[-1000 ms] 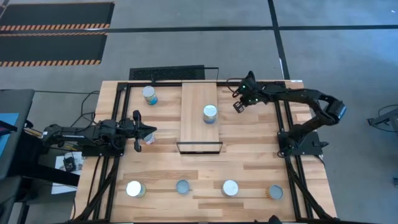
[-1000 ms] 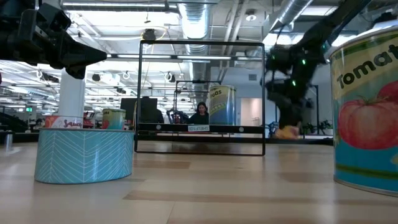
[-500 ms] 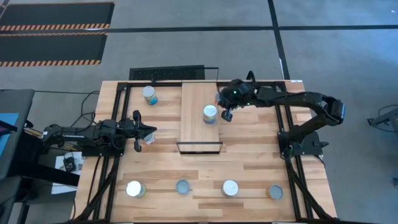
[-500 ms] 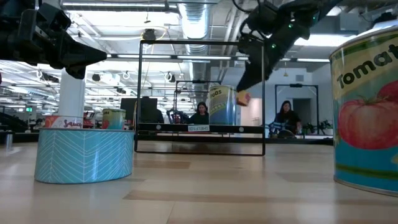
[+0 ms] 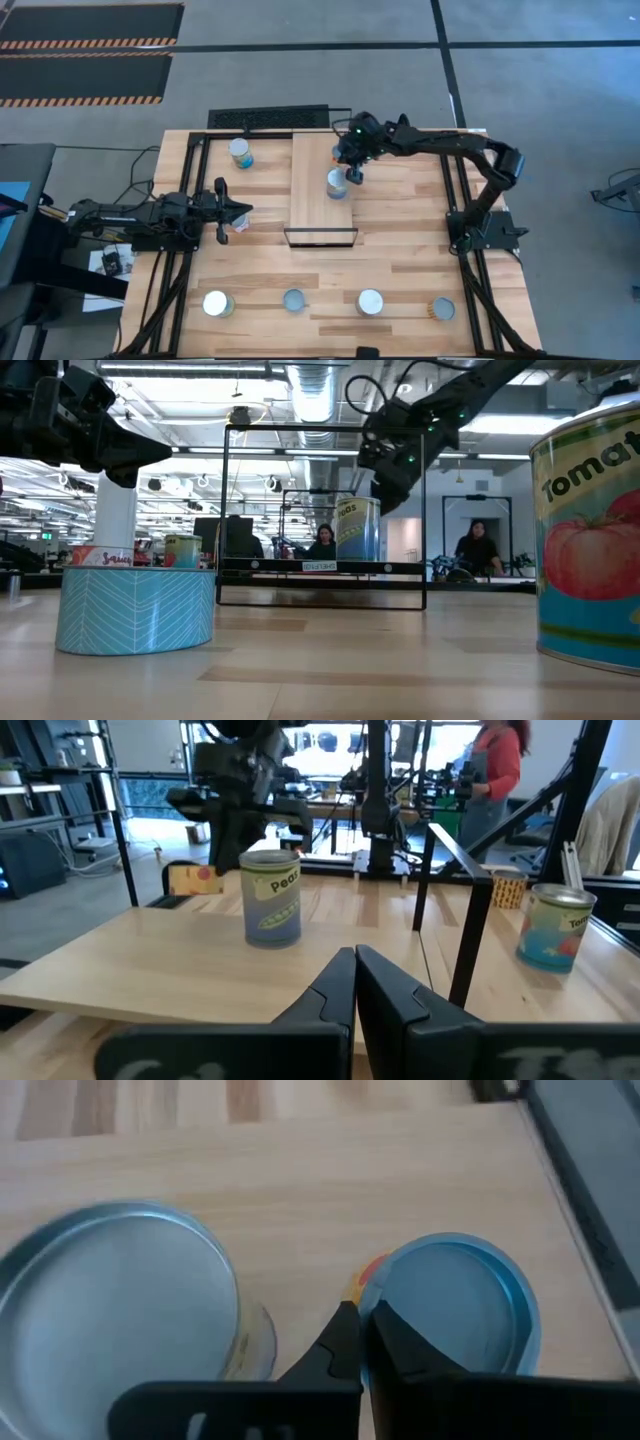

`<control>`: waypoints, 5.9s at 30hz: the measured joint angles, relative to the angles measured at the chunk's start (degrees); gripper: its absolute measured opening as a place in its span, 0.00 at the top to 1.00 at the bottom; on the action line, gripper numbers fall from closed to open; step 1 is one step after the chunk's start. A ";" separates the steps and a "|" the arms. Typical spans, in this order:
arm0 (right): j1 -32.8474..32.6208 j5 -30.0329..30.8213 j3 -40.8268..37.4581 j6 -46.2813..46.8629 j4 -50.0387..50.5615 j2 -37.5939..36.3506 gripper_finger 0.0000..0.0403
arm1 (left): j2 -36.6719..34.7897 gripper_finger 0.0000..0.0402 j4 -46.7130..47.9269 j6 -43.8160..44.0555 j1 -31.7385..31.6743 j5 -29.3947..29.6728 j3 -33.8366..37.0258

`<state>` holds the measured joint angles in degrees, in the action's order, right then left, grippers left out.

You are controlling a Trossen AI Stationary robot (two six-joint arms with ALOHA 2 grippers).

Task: Pick and place cans onto a shelf
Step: Put the canned pineapple on the shelf, then adjust the canned peas on the shelf, then put the canned meatballs on the shelf

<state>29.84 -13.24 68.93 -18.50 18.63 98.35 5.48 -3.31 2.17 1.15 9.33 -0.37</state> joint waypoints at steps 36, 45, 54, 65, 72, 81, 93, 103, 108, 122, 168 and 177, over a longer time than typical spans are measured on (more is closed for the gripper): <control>-1.76 -0.17 7.84 -8.53 9.73 8.85 0.72 | 0.17 1.00 0.01 -0.02 0.00 0.11 0.00; -2.18 6.63 7.82 -8.39 14.42 1.56 0.76 | 0.17 1.00 0.00 -0.43 0.00 0.15 0.00; -4.60 0.86 7.84 0.85 17.32 -9.54 0.97 | 0.17 1.00 0.00 -0.52 0.00 0.15 0.00; -13.57 5.85 7.78 5.37 12.79 -3.17 0.98 | 0.17 1.00 0.00 -0.46 0.00 0.17 -0.01; -13.19 8.05 7.80 6.66 14.55 -1.45 0.99 | 0.17 1.00 0.00 -0.42 0.00 0.15 0.00; -12.49 7.98 7.82 6.93 16.08 -1.73 0.98 | 0.17 1.00 0.00 -0.44 0.00 0.15 -0.01; -12.08 8.72 7.82 7.12 15.46 -1.73 0.97 | 0.17 1.00 0.00 -0.24 0.00 0.15 0.00; -13.59 8.84 7.50 4.54 13.38 -11.00 0.98 | 0.22 1.00 0.03 0.13 0.00 0.13 0.00; -13.28 6.97 -0.88 4.50 6.24 -17.98 0.99 | 0.22 1.00 0.02 0.60 0.00 0.13 0.01; -13.81 5.61 -35.85 10.06 -26.92 -40.34 0.99 | 0.26 1.00 -0.90 2.22 0.00 -1.07 0.01; -8.12 10.10 -64.63 13.77 -64.41 -46.58 0.99 | 49.85 0.83 55.02 36.12 0.15 -1.05 -40.40; -0.22 4.51 -64.63 8.64 -65.57 -46.71 0.98 | 53.73 0.70 56.97 39.42 0.82 -0.80 -40.40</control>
<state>29.62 -8.73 4.29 -9.86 -46.94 51.64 59.21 53.66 41.59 1.97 8.52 -40.77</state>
